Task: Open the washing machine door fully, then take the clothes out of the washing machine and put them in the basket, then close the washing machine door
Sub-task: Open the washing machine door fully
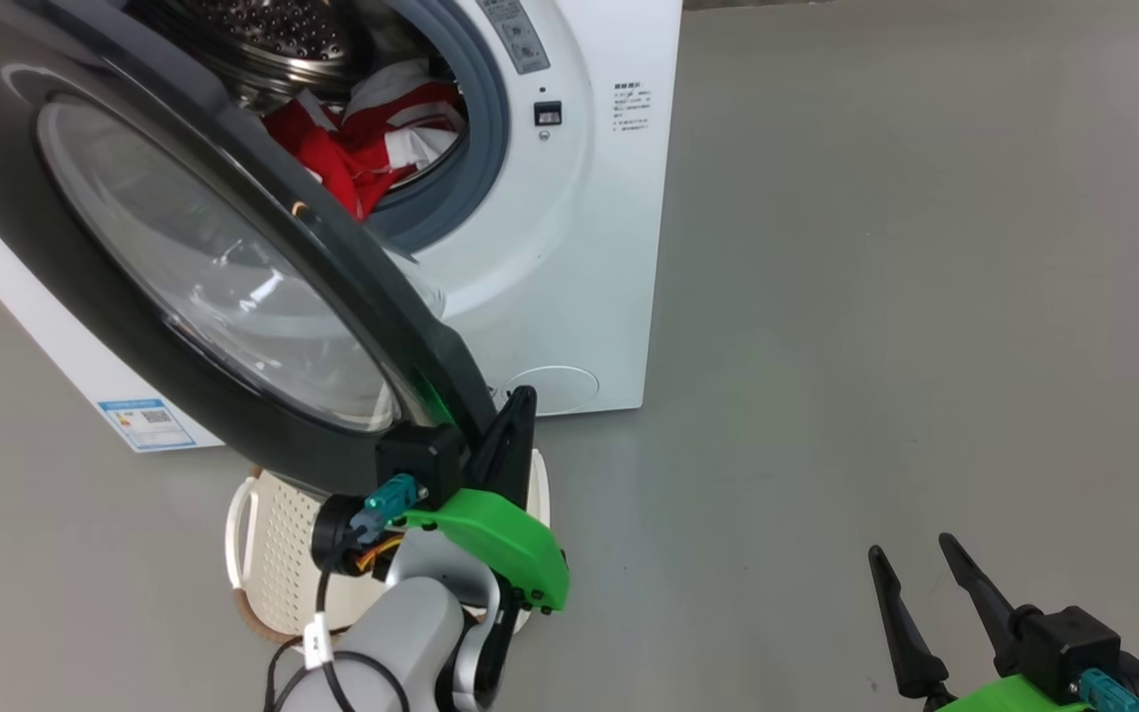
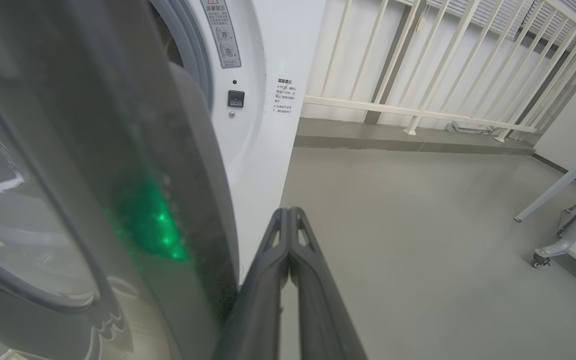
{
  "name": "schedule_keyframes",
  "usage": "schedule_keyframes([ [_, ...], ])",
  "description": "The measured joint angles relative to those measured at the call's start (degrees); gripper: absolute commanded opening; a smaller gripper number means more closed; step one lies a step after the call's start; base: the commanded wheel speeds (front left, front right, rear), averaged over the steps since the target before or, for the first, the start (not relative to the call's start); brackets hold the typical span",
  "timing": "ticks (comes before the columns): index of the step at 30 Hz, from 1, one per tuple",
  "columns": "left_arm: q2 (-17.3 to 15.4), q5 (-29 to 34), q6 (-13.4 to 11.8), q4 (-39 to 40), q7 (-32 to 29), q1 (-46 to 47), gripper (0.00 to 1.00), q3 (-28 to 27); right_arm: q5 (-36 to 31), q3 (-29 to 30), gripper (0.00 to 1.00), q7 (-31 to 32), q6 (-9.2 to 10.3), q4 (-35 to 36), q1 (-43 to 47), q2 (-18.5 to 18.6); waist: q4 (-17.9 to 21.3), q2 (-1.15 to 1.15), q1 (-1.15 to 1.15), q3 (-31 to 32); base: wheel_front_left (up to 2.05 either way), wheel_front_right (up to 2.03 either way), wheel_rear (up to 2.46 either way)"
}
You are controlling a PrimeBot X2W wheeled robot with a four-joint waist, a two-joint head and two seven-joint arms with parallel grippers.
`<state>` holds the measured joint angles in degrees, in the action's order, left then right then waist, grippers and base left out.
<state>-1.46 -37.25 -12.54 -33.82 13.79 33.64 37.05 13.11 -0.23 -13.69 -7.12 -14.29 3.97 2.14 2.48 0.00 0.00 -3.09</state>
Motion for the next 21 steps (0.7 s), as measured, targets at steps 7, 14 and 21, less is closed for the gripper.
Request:
schedule_keyframes([
  [7,-0.46,0.0,-0.01,2.88,0.19,-0.87,0.0,-0.88,0.0,0.03,1.0,-0.01,0.0,-0.2,-0.83,0.0,-0.58,0.0,0.0,-0.14,0.0,0.0,0.0],
  [14,-2.46,0.14,-1.24,8.03,0.16,-3.89,0.0,-0.76,0.0,0.16,1.0,-0.23,0.0,-0.3,-0.88,0.0,-1.31,0.0,0.0,-0.31,0.0,0.0,0.0],
  [21,-4.74,0.29,-3.64,13.57,-0.62,-8.06,0.0,-0.79,0.0,0.21,1.0,-0.43,0.0,-0.43,-1.03,0.0,-1.91,0.0,0.0,-0.31,0.0,0.0,0.0],
])
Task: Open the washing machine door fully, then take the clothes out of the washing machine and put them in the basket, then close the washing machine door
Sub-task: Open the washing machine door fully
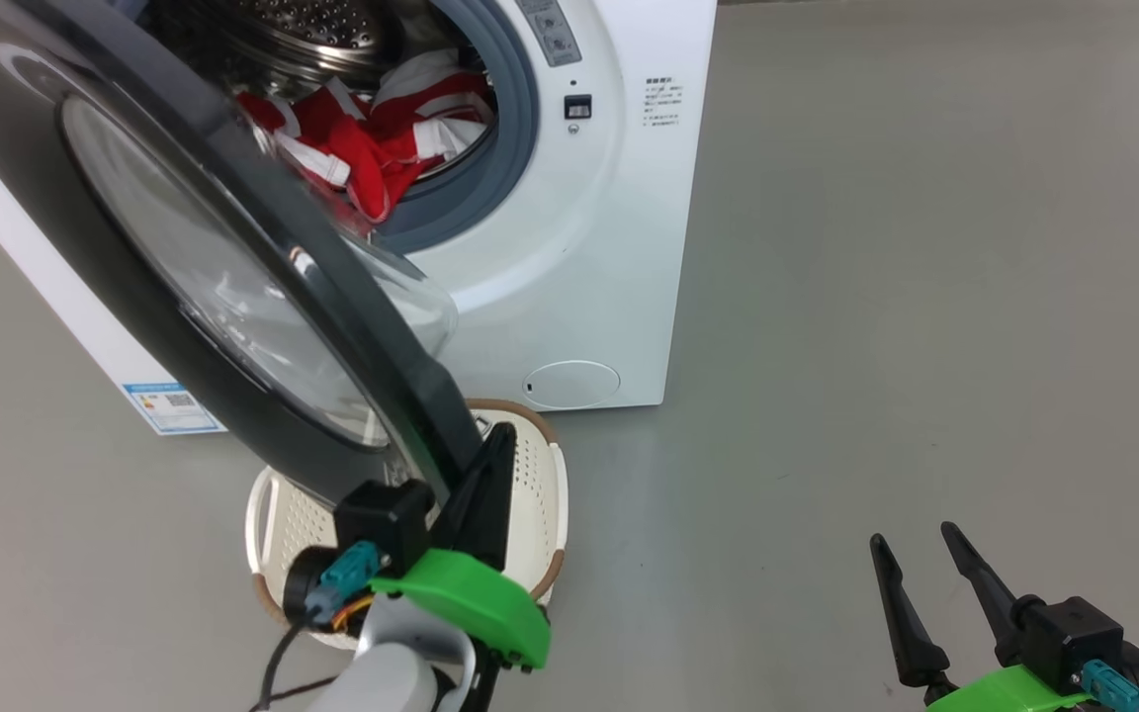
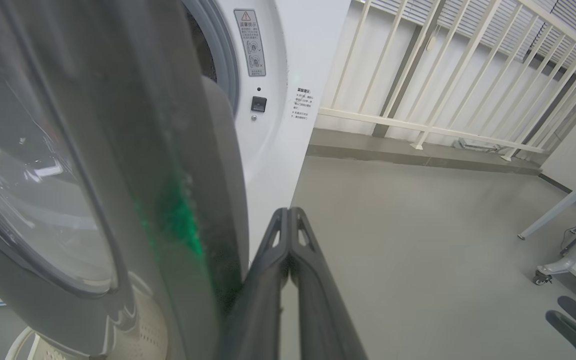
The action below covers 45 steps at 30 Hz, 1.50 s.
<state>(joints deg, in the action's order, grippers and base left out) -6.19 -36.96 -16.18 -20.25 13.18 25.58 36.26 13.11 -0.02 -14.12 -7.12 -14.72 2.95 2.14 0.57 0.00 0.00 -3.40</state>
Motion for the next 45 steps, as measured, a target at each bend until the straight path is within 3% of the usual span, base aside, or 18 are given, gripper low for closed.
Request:
schedule_keyframes([
  [33,-11.49,0.16,-12.62,20.79,-2.5,-17.3,0.0,-4.58,0.02,0.4,1.0,-0.02,0.0,-0.32,-0.03,0.0,-4.99,0.0,0.0,0.61,0.0,0.0,0.0],
  [45,-14.7,-1.15,-14.48,21.82,-1.36,-21.2,0.0,-10.79,0.01,0.69,1.0,-0.08,0.0,-0.05,-0.11,0.0,-6.61,0.0,0.0,-0.06,0.0,0.0,0.0],
])
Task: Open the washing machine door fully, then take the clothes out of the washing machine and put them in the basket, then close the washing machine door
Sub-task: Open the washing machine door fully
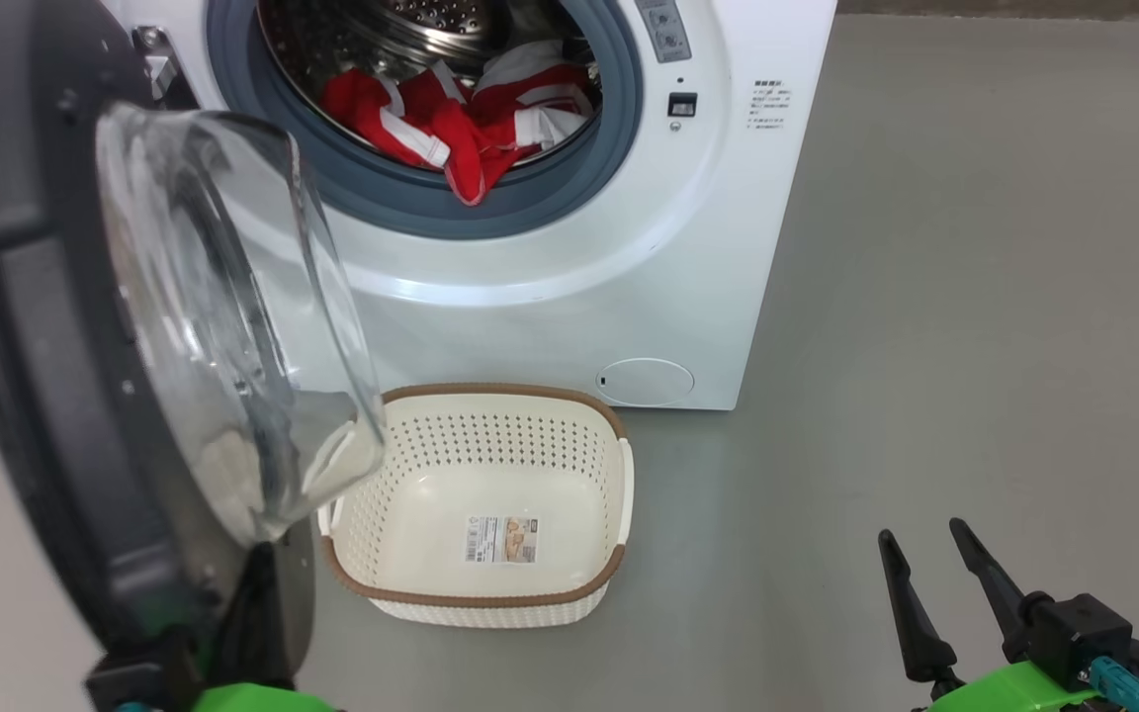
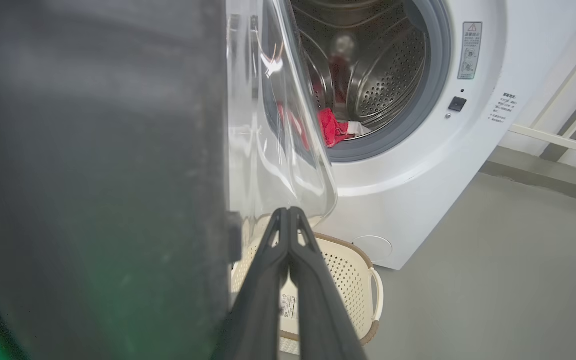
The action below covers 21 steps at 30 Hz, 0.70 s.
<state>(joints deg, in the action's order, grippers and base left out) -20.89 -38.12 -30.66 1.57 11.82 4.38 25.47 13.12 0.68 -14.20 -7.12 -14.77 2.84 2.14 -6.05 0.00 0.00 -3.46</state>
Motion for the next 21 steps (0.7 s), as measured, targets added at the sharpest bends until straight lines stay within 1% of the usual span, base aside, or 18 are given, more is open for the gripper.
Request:
schedule_keyframes([
  [4,-0.88,-1.49,-0.35,-0.15,0.63,-0.96,0.0,-3.07,0.0,0.14,1.0,-0.01,0.0,0.37,-0.79,0.0,-0.32,0.0,0.0,-0.62,0.0,0.0,0.0],
  [7,-1.2,-1.8,-1.15,-0.38,1.26,-1.26,0.0,-5.27,-0.01,0.36,1.0,-0.01,0.0,0.68,-0.83,0.01,-0.55,0.0,0.0,-1.21,0.0,0.0,0.0],
  [13,-1.29,-2.57,-0.98,-2.41,1.99,-2.21,0.0,-11.54,-0.01,0.76,1.0,-0.01,0.0,1.19,-1.51,0.01,-0.77,0.0,0.0,-2.46,0.0,0.0,0.0],
  [17,-1.11,-2.79,0.86,-3.31,2.19,-2.31,0.0,-16.03,-0.2,1.07,1.0,-0.01,0.0,1.68,-1.98,0.01,-0.83,0.0,0.0,-3.34,0.0,0.0,0.0],
  [18,-1.11,-2.79,0.86,-3.31,2.19,-2.31,0.0,-16.03,-0.2,1.07,1.0,-0.01,0.0,1.68,-1.98,0.01,-0.83,0.0,0.0,-3.34,0.0,0.0,0.0],
  [21,-0.78,-2.03,2.56,-3.5,2.66,-2.33,0.0,-19.62,-0.57,1.41,1.0,-0.01,0.0,2.05,-2.01,0.01,-0.87,0.0,0.0,-4.18,0.0,0.0,0.0],
])
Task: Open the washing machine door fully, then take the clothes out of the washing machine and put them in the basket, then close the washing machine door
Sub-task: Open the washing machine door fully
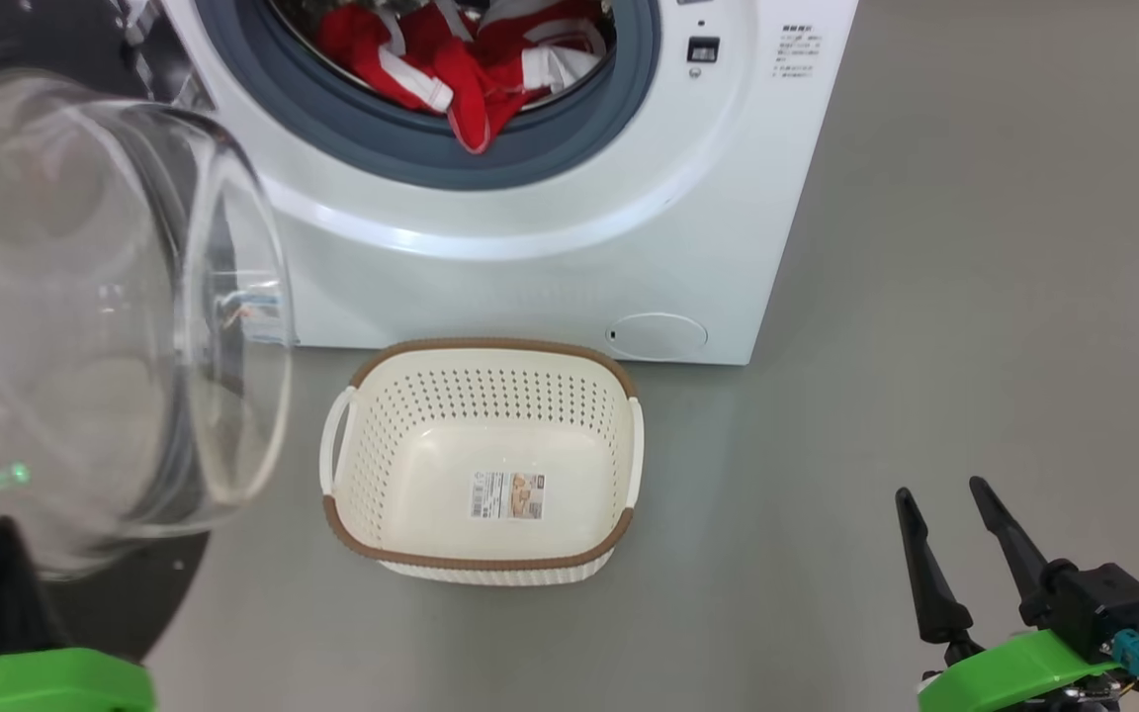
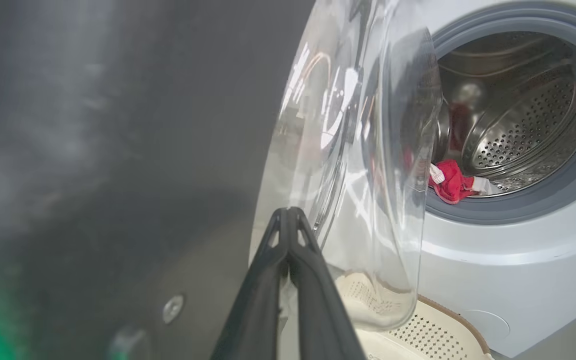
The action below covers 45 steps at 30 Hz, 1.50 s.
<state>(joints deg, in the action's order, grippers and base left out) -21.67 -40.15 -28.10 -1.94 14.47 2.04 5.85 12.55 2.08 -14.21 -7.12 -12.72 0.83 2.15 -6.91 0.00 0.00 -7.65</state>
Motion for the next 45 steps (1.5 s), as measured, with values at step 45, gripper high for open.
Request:
schedule_keyframes([
  [45,14.88,17.66,15.95,-0.26,0.11,-4.03,0.11,-21.15,-1.59,0.41,1.0,0.76,0.0,1.03,-2.21,0.08,0.01,0.0,0.0,-0.98,0.0,0.0,0.0],
])
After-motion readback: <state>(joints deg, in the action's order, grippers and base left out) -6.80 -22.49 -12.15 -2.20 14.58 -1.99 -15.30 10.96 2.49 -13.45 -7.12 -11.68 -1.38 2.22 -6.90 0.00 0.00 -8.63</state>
